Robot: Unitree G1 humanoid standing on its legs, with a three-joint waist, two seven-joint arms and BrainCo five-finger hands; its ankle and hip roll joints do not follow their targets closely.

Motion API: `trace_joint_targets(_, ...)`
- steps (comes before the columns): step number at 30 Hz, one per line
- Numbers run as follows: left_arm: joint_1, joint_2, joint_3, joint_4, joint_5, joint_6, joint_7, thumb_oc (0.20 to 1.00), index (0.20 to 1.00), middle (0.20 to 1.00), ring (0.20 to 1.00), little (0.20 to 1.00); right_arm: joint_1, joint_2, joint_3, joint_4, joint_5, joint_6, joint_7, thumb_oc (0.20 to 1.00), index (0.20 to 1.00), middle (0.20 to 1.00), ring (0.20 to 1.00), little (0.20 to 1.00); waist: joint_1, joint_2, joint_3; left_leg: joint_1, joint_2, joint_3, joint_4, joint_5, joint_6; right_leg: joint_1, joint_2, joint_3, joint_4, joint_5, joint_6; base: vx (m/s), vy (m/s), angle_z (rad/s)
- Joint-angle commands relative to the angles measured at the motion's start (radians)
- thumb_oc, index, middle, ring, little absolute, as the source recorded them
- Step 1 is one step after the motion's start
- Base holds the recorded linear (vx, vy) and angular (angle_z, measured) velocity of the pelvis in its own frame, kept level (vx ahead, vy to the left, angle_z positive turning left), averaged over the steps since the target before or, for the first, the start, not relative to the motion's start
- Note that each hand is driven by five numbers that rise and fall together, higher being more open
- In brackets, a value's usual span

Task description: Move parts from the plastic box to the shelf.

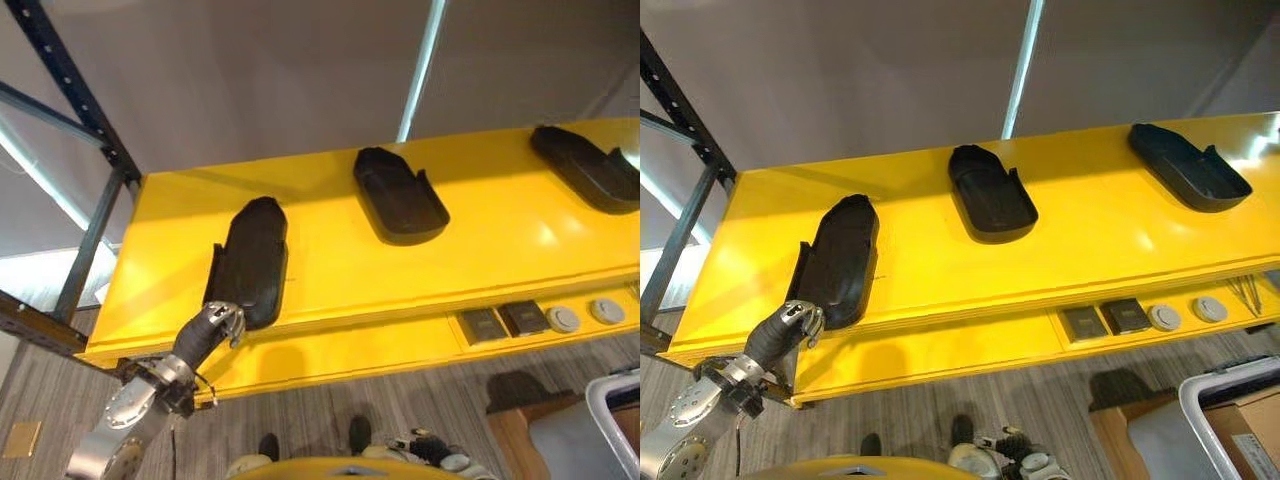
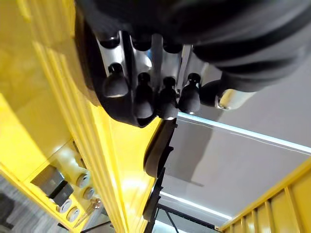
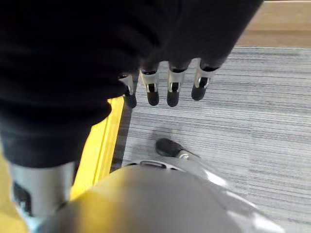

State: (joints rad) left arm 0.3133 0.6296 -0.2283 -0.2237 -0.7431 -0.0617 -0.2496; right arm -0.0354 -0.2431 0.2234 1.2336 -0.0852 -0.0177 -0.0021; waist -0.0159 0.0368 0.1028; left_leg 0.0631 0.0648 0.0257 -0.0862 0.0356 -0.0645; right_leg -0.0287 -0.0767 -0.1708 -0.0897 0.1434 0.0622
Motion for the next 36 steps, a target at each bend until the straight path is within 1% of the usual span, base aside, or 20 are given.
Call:
trace_joint_targets(1,-0.017,0.026,0.032,-0.047,-0.017,-0.028,-0.009,0.200,0.200,0.200,0.200,0.200,-0.008,0.008,0.032,0.035,-0.016,0.012,-0.008,1.000,1.000,1.000,1.000,1.000,-0.012,-0.033,0.033,0.011,0.012,-0.017,-0.001,-0.086,0.010,0.071,-0.046,-0.010,0.034,-0.154,0.065,0.01,-0.003,-0.13)
trace_joint_targets(6,-0.024,0.024,0.032,-0.019,0.009,-0.032,0.003,0.200,0.200,0.200,0.200,0.200,-0.003,0.004,0.027,0.031,-0.007,0.014,-0.011,1.000,1.000,1.000,1.000,1.000,-0.021,-0.035,0.041,-0.001,0.013,-0.007,-0.001,-0.084,0.007,0.060,-0.040,-0.002,0.016,-0.143,0.065,0.00,-0.001,-0.02)
trace_joint_targets(13,-0.061,-0.007,0.046,0.023,0.061,-0.049,0.043,0.200,0.200,0.200,0.200,0.200,-0.001,0.009,0.029,0.011,0.014,0.018,-0.023,1.000,1.000,1.000,1.000,1.000,-0.026,-0.042,0.048,-0.037,0.017,0.004,-0.001,-0.074,0.001,0.030,-0.031,0.004,0.002,-0.136,0.065,-0.01,-0.013,-0.09)
trace_joint_targets(16,-0.095,-0.019,0.063,0.048,0.085,-0.061,0.064,0.200,0.200,0.200,0.200,0.200,-0.006,0.011,0.030,0.003,0.028,0.020,-0.025,1.000,1.000,1.000,1.000,1.000,-0.029,-0.041,0.050,-0.060,0.019,0.011,-0.001,-0.067,-0.003,0.003,-0.026,0.009,0.002,-0.133,0.064,-0.02,-0.020,-0.04)
trace_joint_targets(17,-0.123,-0.030,0.081,0.063,0.101,-0.075,0.088,0.200,0.200,0.200,0.200,0.200,-0.007,0.010,0.032,-0.003,0.032,0.022,-0.029,1.000,1.000,1.000,1.000,1.000,-0.033,-0.039,0.053,-0.075,0.020,0.014,-0.001,-0.062,-0.006,-0.012,-0.023,0.014,0.002,-0.132,0.064,-0.01,-0.017,-0.04)
trace_joint_targets(19,-0.133,-0.034,0.087,0.060,0.106,-0.078,0.097,0.200,0.200,0.200,0.200,0.200,-0.006,0.009,0.032,-0.005,0.032,0.021,-0.031,1.000,1.000,1.000,1.000,1.000,-0.035,-0.038,0.054,-0.079,0.020,0.015,-0.001,-0.060,-0.007,-0.017,-0.023,0.015,0.002,-0.132,0.063,-0.01,-0.014,-0.08)
trace_joint_targets(20,-0.164,-0.052,0.105,0.081,0.115,-0.094,0.122,0.200,0.200,0.200,0.200,0.200,-0.007,0.009,0.031,-0.009,0.040,0.020,-0.035,1.000,1.000,1.000,1.000,1.000,-0.040,-0.040,0.057,-0.091,0.022,0.017,-0.001,-0.057,-0.009,-0.029,-0.020,0.019,0.002,-0.131,0.063,-0.01,-0.016,-0.10)
trace_joint_targets(22,-0.186,-0.057,0.115,0.080,0.122,-0.103,0.133,0.200,0.200,0.200,0.200,0.200,-0.005,0.008,0.030,-0.011,0.045,0.019,-0.037,1.000,1.000,1.000,1.000,1.000,-0.044,-0.040,0.057,-0.097,0.023,0.018,-0.001,-0.056,-0.009,-0.036,-0.019,0.020,0.002,-0.130,0.062,-0.01,-0.013,-0.09)
trace_joint_targets(30,-0.234,-0.075,0.131,0.104,0.136,-0.119,0.160,0.200,0.200,0.200,0.200,0.200,0.008,0.011,0.037,-0.010,0.043,0.020,-0.039,1.000,1.000,1.000,1.000,1.000,-0.054,-0.040,0.055,-0.082,0.025,0.025,-0.001,-0.062,-0.011,-0.022,-0.015,0.027,0.002,-0.139,0.056,0.01,-0.004,-0.04)
trace_joint_targets(36,-0.275,-0.100,0.109,0.124,0.140,-0.124,0.169,0.200,0.200,0.200,0.200,0.200,0.009,0.018,0.049,-0.006,0.038,0.020,-0.040,1.000,1.000,1.000,1.000,1.000,-0.064,-0.040,0.055,-0.066,0.027,0.029,-0.001,-0.068,-0.011,-0.006,-0.013,0.031,0.002,-0.144,0.056,0.00,0.000,0.00)
